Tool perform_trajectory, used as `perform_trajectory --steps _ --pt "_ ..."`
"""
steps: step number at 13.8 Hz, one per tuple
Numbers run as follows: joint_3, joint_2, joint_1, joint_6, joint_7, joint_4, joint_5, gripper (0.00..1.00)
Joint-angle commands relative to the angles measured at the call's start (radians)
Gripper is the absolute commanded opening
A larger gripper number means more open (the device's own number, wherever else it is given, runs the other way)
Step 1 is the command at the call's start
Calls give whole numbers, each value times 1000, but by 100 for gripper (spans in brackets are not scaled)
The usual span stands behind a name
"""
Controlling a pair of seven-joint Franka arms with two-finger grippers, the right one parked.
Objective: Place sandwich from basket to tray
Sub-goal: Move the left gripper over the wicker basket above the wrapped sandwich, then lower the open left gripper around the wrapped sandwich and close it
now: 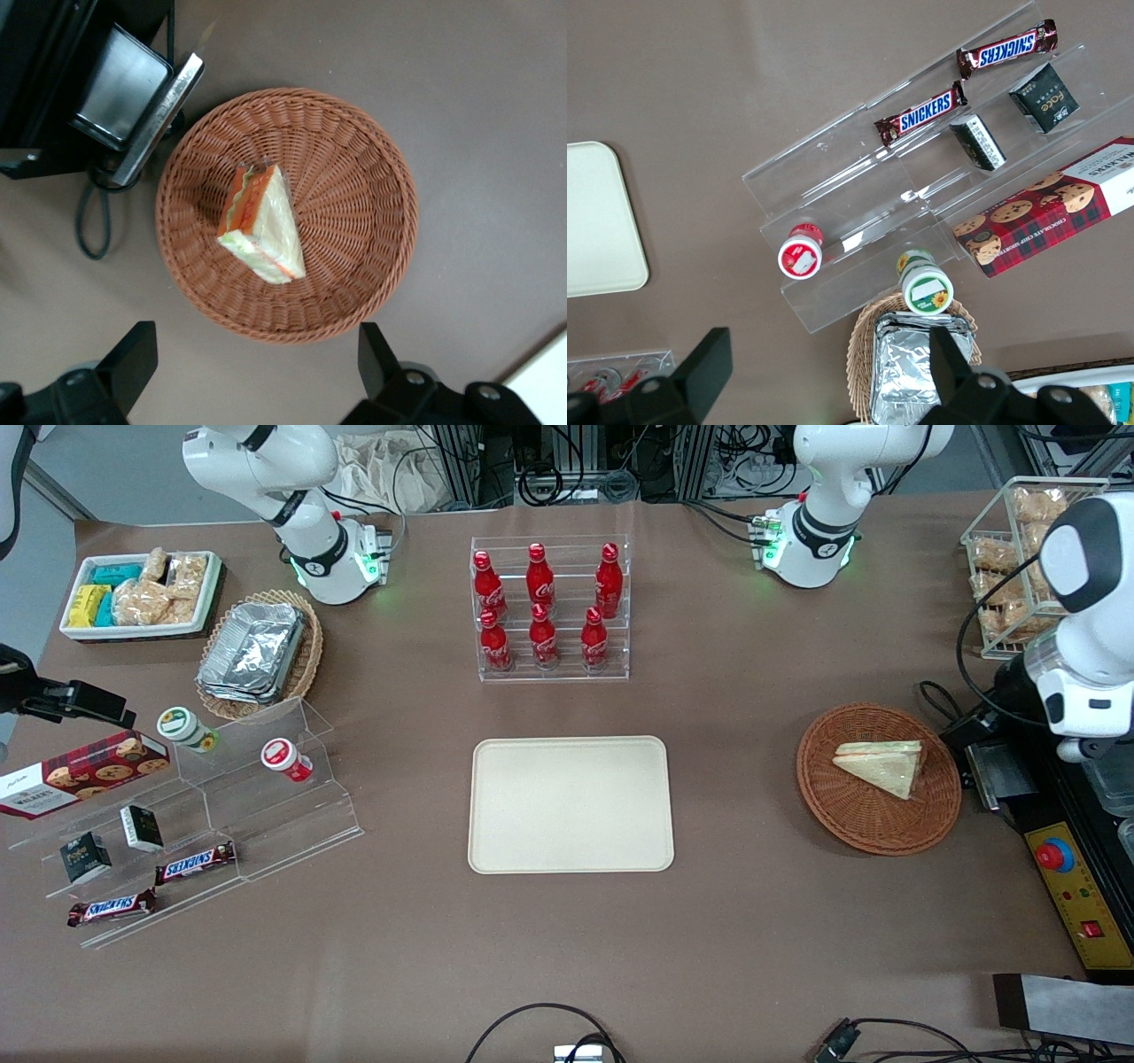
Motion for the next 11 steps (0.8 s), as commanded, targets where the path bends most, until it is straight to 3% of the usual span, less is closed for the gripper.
perform_trajectory --steps 1,7,11 --pt "-3 -66 20 130 -36 -147 -29 100" --pt "-1 -58 58 422 -36 -341 -61 100" --pt "-1 -12 76 493 -36 -378 -152 100"
